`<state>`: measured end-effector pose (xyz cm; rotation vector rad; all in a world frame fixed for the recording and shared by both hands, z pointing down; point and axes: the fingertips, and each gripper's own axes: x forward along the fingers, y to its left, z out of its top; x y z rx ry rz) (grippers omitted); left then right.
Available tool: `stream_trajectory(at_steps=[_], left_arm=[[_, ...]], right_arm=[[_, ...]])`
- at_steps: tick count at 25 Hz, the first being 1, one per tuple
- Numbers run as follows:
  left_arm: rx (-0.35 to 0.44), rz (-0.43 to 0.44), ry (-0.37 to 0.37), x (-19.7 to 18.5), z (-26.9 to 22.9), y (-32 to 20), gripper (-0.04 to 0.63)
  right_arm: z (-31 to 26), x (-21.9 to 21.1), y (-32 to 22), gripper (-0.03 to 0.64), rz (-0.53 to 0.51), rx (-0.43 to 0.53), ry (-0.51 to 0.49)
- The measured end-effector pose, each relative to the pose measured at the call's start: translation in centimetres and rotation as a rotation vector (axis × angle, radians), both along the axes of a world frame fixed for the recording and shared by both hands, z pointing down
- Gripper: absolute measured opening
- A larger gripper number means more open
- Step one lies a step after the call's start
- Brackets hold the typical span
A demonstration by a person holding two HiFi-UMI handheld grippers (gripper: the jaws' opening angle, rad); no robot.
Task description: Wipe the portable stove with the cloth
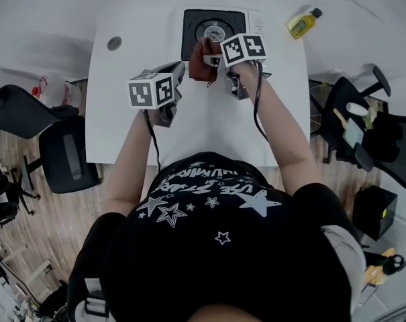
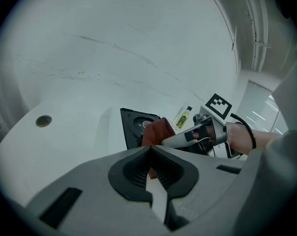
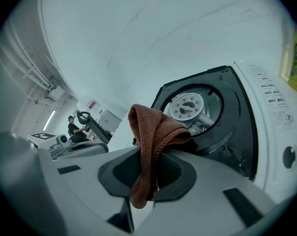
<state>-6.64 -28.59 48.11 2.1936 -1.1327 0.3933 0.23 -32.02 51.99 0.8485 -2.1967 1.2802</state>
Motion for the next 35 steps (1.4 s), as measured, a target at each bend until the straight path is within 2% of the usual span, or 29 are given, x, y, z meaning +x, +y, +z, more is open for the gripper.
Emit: stream_trajectory(at_steps=[35], left_arm=[[-0.005,0.127,0.006,7.7,0.0,0.1,0.008]], right_arm=[[-0.1,15.6,0.8,0.060,0.242,-0.012,0.026]])
